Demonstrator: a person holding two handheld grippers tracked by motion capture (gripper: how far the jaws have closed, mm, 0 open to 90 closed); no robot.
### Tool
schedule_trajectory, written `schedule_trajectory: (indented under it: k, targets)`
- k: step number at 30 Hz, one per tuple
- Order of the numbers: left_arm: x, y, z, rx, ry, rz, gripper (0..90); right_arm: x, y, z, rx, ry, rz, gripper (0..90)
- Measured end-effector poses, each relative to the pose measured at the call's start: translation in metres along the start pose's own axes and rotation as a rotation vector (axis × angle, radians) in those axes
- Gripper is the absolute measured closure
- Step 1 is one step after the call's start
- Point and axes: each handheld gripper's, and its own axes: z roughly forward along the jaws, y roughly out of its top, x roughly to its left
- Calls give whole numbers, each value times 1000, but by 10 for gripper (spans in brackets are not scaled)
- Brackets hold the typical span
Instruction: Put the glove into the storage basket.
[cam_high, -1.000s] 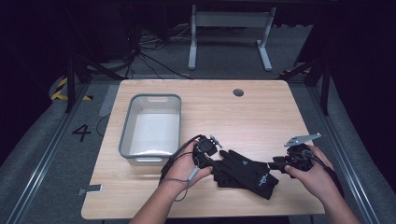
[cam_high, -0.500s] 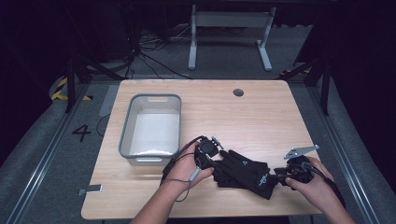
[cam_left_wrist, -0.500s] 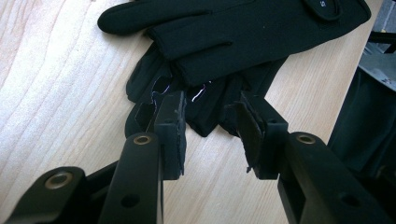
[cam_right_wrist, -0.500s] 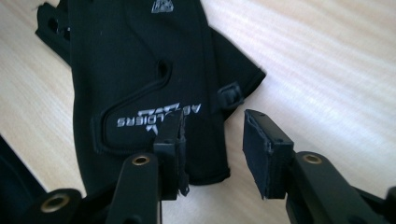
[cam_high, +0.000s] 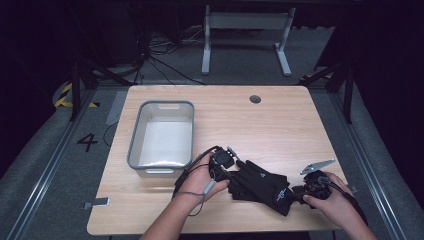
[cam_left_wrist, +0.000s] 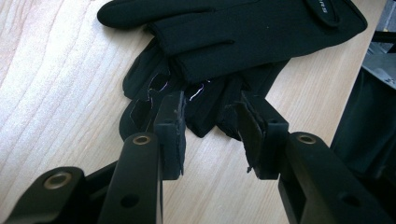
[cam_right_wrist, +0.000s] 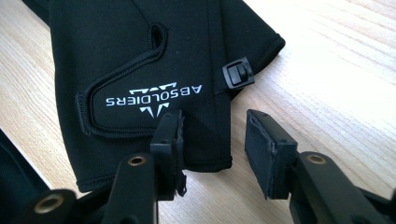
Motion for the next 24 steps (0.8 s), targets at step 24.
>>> schedule_trajectory:
  k: [24]
  targets:
    - [7, 6, 31, 51, 35, 34, 607, 4, 1, 1, 12, -3, -37, 610]
